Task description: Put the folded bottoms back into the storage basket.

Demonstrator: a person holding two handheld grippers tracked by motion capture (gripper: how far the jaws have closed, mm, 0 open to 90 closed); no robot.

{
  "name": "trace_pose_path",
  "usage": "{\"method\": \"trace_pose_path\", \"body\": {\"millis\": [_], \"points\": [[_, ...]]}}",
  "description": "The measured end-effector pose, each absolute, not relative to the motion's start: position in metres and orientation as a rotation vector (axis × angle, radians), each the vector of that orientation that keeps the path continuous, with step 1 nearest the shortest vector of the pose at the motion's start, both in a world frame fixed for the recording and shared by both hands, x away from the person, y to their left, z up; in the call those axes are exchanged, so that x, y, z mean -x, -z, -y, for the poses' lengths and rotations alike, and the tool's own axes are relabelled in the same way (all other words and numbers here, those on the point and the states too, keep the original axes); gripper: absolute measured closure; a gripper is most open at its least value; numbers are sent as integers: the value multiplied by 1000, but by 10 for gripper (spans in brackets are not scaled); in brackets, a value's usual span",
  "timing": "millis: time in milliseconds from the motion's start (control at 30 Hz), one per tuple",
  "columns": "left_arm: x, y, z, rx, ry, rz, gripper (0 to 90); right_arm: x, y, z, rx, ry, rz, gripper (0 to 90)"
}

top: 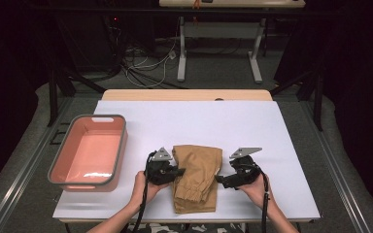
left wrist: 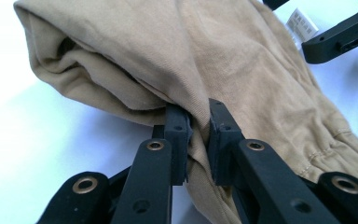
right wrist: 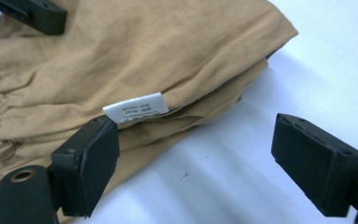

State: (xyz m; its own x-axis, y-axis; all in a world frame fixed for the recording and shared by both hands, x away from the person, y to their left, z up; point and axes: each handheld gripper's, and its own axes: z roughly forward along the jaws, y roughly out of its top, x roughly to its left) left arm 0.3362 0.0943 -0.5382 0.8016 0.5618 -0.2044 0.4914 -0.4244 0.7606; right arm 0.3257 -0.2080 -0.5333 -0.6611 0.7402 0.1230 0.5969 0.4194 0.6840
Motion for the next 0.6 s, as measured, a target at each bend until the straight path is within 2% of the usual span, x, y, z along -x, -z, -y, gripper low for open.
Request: {"method": "trace_pose_path", "body": {"millis": [600], "points": [[-334,507,-106,-2093,-164,-753,810,-325,534,209,-1166,-1060,-2475,106]]}}
